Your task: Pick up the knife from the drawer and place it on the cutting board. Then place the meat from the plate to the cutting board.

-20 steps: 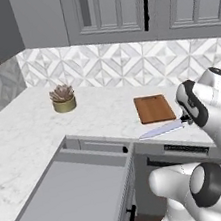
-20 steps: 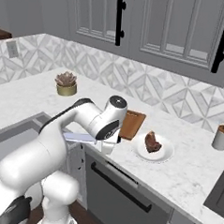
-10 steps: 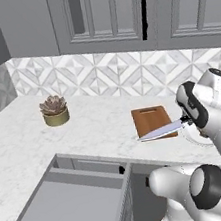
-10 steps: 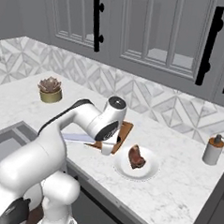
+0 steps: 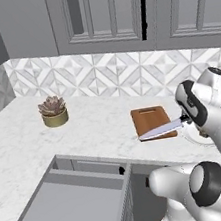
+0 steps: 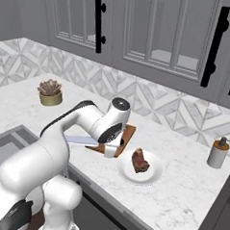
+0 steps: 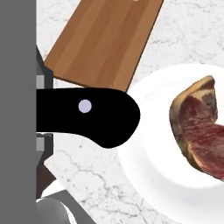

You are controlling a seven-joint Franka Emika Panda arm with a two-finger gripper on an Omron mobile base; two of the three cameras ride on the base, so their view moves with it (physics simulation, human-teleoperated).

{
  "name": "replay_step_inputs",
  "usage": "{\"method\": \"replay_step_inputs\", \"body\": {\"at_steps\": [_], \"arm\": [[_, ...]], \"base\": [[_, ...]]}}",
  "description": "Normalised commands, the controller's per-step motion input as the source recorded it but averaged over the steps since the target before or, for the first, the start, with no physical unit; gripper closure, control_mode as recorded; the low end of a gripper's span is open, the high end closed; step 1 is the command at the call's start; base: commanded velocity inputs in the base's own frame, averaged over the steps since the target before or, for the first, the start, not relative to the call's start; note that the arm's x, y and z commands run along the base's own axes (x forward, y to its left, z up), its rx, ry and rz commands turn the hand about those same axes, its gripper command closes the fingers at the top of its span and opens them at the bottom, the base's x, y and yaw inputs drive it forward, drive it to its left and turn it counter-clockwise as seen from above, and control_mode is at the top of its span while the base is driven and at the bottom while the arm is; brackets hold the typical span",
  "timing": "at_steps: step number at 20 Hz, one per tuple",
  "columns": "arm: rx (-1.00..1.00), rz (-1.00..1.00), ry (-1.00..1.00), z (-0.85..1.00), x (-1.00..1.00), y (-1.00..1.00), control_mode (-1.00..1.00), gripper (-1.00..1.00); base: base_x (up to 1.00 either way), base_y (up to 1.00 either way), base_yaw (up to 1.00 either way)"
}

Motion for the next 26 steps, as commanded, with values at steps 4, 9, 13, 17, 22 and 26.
{"method": "replay_step_inputs", "body": {"at_steps": [4, 9, 13, 17, 22, 26], "arm": [[0.0, -0.16, 0.0, 0.0, 0.39, 0.0, -1.0, 1.0], [0.0, -0.14, 0.0, 0.0, 0.31, 0.0, -1.0, 1.0], [0.05, -0.26, 0.0, 0.0, 0.09, 0.11, -1.0, 1.0], [0.06, -0.38, 0.0, 0.0, 0.06, 0.38, -1.0, 1.0], [0.01, -0.39, 0.01, -0.01, 0.04, 0.41, -1.0, 1.0], [0.0, -0.41, 0.01, -0.01, 0.0, 0.18, -1.0, 1.0]], "base": [[0.0, 0.0, 0.0], [0.0, 0.0, 0.0], [0.0, 0.0, 0.0], [0.0, 0.0, 0.0], [0.0, 0.0, 0.0], [0.0, 0.0, 0.0]]}}
